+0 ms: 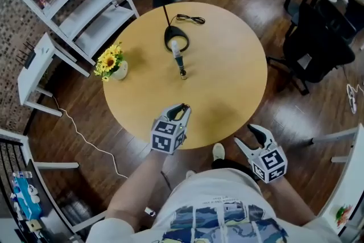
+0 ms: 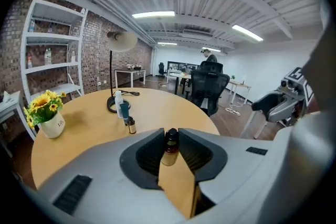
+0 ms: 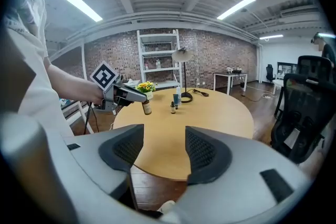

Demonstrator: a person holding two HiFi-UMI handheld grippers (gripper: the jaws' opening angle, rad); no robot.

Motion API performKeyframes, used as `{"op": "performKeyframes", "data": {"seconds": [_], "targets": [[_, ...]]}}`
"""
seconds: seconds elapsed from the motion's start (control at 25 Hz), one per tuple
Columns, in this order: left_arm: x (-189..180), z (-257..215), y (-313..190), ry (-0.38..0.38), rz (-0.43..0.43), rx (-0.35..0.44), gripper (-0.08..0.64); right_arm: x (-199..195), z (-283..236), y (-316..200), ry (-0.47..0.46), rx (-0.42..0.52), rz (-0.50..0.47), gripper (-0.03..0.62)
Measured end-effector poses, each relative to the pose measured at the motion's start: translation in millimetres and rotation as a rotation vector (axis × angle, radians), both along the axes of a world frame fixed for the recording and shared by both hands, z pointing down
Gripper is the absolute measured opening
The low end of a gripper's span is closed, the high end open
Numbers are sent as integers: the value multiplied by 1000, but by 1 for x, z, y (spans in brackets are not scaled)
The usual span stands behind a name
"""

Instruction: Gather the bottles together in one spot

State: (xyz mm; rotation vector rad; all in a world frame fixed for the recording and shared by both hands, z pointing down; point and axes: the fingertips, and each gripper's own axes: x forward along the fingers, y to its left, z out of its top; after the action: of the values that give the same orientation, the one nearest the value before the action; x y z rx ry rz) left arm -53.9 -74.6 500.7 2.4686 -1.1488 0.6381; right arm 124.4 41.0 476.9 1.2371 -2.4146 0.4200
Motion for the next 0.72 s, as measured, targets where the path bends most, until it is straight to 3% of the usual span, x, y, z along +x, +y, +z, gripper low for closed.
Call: {"op": "performKeyframes", "data": {"seconds": [0.36, 0.72], "targets": [[15, 64, -105, -40, -128, 7, 80, 68, 22, -65, 5, -62, -22, 273], [19, 100, -160, -94, -178, 28, 80, 93, 48, -106, 10, -163, -84, 273]]}}
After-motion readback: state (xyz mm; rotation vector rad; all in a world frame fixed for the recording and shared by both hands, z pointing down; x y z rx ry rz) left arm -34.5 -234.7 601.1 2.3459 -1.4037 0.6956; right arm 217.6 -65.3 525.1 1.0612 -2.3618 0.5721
